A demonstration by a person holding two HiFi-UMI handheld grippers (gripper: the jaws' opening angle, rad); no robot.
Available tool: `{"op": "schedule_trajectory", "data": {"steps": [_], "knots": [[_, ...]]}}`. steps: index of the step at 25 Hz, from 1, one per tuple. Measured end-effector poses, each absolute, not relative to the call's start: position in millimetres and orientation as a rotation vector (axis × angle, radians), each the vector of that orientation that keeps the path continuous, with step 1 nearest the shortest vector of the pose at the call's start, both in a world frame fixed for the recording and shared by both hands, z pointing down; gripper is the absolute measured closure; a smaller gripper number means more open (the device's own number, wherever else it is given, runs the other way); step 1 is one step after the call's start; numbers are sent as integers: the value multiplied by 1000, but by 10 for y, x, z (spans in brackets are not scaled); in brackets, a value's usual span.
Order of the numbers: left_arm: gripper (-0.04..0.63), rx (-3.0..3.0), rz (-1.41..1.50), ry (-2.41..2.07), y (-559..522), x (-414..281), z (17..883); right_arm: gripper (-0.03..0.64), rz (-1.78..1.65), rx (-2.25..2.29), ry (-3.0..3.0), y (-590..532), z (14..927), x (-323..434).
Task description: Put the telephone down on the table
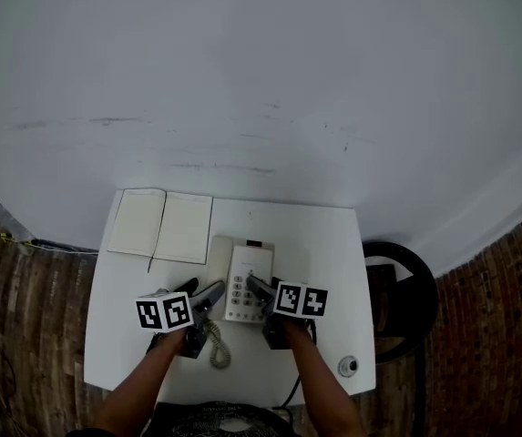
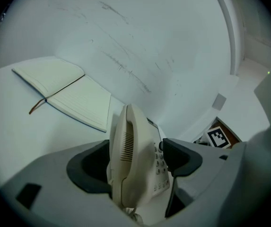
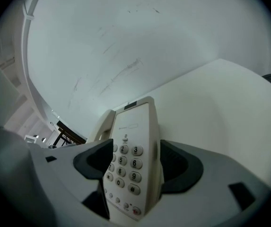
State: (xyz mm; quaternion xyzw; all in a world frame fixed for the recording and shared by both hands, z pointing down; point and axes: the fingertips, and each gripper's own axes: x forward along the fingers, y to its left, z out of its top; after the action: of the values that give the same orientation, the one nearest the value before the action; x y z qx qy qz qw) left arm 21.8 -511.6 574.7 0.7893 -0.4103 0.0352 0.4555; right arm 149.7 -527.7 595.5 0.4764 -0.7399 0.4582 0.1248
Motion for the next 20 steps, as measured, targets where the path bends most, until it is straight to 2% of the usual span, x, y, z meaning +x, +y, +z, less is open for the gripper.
{"op": "schedule_trajectory", "data": {"steps": [7,11,20], "knots": [[239,2084,130,-1087,-5049,246,5371,316,1227,1379,-2241,-5171,5579,1549],[247,2158,147,-1146,-4990,252,5094,378,1118,1414,-2301,-5089,5275,1627],[405,2343,168,-1317,-4743,313,4413,485,805,1459,-2476,-4751,4450,1785]]}}
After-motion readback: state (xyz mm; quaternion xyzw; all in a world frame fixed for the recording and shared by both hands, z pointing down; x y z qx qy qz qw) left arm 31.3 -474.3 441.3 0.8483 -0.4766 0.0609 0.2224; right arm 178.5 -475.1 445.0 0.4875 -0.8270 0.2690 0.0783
